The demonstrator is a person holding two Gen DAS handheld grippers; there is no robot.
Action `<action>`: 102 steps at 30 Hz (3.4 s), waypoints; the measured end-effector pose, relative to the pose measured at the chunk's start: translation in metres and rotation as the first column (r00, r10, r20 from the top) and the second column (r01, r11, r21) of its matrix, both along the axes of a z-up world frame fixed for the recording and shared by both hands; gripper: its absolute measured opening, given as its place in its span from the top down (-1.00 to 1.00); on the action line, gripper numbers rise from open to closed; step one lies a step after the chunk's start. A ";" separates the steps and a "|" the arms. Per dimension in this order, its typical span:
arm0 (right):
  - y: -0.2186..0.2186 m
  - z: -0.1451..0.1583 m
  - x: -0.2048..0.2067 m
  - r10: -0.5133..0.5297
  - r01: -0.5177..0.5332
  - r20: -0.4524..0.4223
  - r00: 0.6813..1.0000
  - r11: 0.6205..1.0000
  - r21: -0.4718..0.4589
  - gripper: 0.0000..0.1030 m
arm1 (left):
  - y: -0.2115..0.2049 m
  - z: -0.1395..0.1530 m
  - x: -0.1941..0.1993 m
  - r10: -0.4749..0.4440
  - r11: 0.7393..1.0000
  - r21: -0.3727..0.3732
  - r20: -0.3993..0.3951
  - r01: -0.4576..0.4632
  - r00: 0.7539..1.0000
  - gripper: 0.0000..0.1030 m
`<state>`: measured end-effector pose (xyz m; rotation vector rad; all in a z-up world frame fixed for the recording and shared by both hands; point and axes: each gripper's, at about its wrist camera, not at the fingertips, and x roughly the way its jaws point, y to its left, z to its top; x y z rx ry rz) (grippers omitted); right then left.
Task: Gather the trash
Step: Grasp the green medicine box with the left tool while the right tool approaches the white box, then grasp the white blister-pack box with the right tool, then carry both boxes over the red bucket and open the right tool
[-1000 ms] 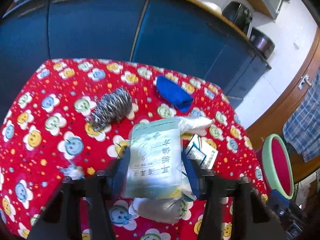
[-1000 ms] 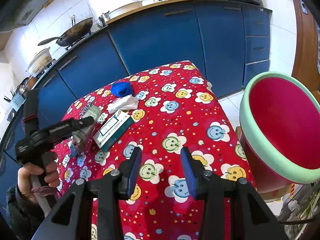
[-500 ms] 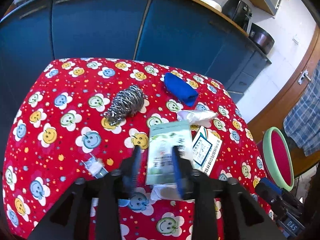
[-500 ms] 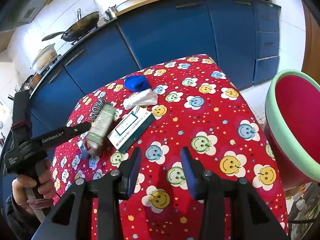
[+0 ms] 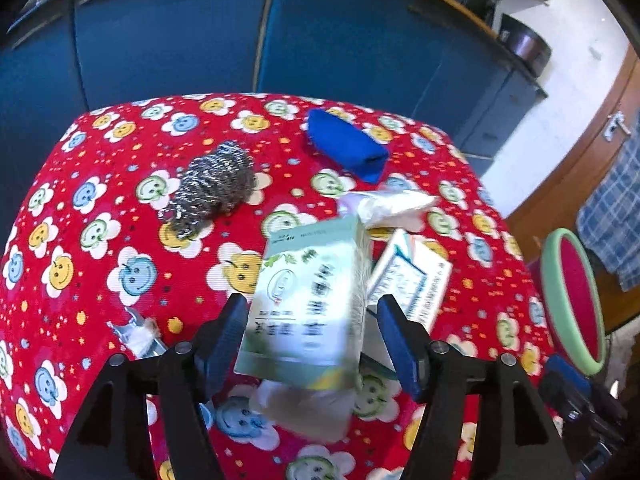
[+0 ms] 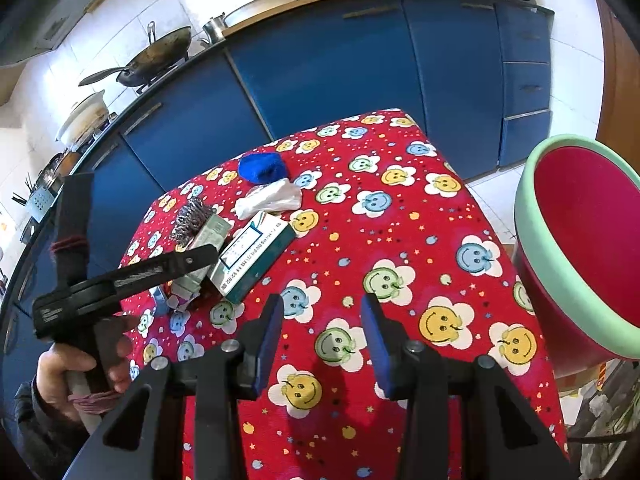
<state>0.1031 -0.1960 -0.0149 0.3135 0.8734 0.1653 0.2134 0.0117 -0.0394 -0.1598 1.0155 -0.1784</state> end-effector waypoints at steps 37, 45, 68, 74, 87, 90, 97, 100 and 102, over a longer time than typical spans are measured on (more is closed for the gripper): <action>0.074 -0.018 0.054 0.006 0.004 -0.106 0.994 0.996 0.092 0.03 | 0.087 0.034 -0.046 0.132 0.990 -0.065 0.142 -0.123 0.981 0.49; 0.097 -0.021 0.069 -0.072 0.077 -0.119 0.990 0.996 0.037 -0.04 | 0.106 0.029 -0.049 0.179 0.984 -0.038 0.146 -0.176 0.973 0.49; 0.135 -0.041 0.106 -0.122 0.101 -0.139 0.983 0.984 -0.148 -0.26 | 0.111 0.023 -0.051 0.200 0.979 -0.074 0.141 -0.191 0.970 0.49; 0.123 -0.039 0.094 -0.103 0.089 -0.147 0.984 0.991 -0.100 -0.20 | 0.104 0.024 -0.051 0.180 0.983 -0.068 0.144 -0.172 0.973 0.49; 0.070 -0.017 0.038 -0.048 0.048 -0.073 0.996 0.999 0.000 -0.19 | 0.048 0.039 -0.060 0.045 0.999 -0.036 0.180 -0.039 0.983 0.49; 0.052 -0.010 0.027 -0.058 0.058 -0.055 0.997 0.998 -0.004 -0.19 | 0.029 0.041 -0.061 -0.003 1.000 -0.028 0.180 0.008 0.984 0.49; 0.005 0.003 0.003 -0.106 0.106 -0.014 0.994 0.994 -0.012 -0.19 | -0.018 0.045 -0.061 -0.105 0.993 -0.026 0.173 0.111 0.979 0.49; -0.015 0.008 -0.006 -0.137 0.137 0.003 0.991 0.990 -0.014 -0.19 | -0.039 0.048 -0.061 -0.148 0.988 -0.019 0.175 0.154 0.973 0.49; -0.029 0.010 -0.011 -0.162 0.162 0.012 0.987 0.987 -0.014 -0.19 | -0.053 0.050 -0.061 -0.173 0.984 -0.015 0.179 0.178 0.969 0.49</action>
